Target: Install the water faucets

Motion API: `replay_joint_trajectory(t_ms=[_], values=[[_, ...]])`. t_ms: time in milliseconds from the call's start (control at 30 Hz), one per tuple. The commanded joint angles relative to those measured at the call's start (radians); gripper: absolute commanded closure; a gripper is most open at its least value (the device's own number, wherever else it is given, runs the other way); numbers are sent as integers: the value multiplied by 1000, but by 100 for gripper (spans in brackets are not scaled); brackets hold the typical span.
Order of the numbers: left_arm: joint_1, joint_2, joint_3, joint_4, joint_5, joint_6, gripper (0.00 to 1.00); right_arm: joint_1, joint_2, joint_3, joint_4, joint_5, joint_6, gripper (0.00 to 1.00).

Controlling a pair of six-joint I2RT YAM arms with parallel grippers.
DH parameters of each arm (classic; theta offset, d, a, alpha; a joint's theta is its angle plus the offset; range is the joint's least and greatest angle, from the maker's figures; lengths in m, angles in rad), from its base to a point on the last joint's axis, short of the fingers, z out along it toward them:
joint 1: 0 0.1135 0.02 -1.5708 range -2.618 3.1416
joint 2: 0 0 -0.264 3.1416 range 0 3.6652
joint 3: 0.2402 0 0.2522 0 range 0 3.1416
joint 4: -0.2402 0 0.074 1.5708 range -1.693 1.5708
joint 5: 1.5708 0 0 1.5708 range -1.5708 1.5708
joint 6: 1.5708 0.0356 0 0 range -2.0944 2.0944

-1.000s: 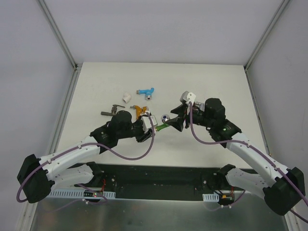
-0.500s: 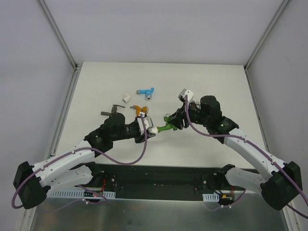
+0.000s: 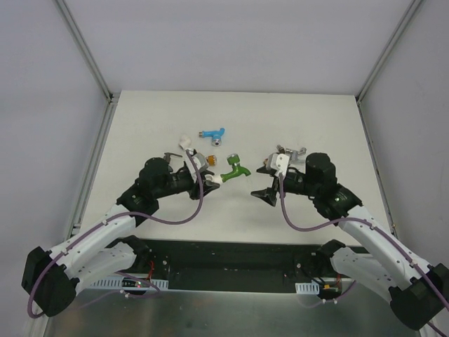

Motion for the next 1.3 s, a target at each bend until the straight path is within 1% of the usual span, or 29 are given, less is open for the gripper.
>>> replay_joint_trajectory(t_ms=[0, 133, 167, 233, 433, 500, 633, 700, 800, 833, 900, 967, 1000, 1033, 1067, 1200, 1267], values=[[50, 13, 66, 99, 162, -162, 100, 25, 33, -16, 99, 9, -175, 22], [68, 37, 136, 24, 201, -221, 100, 59, 55, -42, 222, 78, -235, 22], [70, 45, 148, 10, 208, -248, 100, 68, 68, -58, 292, 93, -262, 21], [73, 51, 159, 14, 248, -265, 100, 82, 97, -62, 340, 99, -279, 21], [77, 80, 193, 13, 297, -304, 100, 136, 176, -25, 359, 119, -331, 25], [77, 90, 204, 11, 314, -311, 100, 137, 196, -36, 400, 119, -322, 26], [77, 82, 210, 13, 334, -307, 100, 136, 205, -34, 413, 90, -266, 39], [77, 76, 204, 16, 351, -294, 100, 133, 200, -37, 416, 67, -224, 43], [77, 76, 211, 19, 400, -284, 100, 125, 194, -49, 429, 38, -189, 44], [77, 79, 216, 16, 409, -287, 100, 125, 191, -57, 449, 35, -174, 46], [77, 86, 230, 7, 403, -288, 100, 120, 187, -60, 466, 24, -129, 55], [77, 90, 234, -7, 386, -282, 100, 114, 182, -57, 478, 11, -86, 71], [77, 87, 233, -12, 377, -276, 100, 113, 180, -57, 483, 6, -65, 81], [79, 85, 233, -15, 373, -267, 100, 113, 177, -57, 488, 1, -43, 93], [77, 82, 231, -24, 360, -249, 100, 113, 173, -57, 491, 0, -13, 100], [77, 70, 219, -55, 311, -144, 100, 96, 153, -54, 489, -38, 177, 100], [79, 57, 198, -49, 291, -68, 100, 87, 142, -54, 489, -61, 312, 100]])
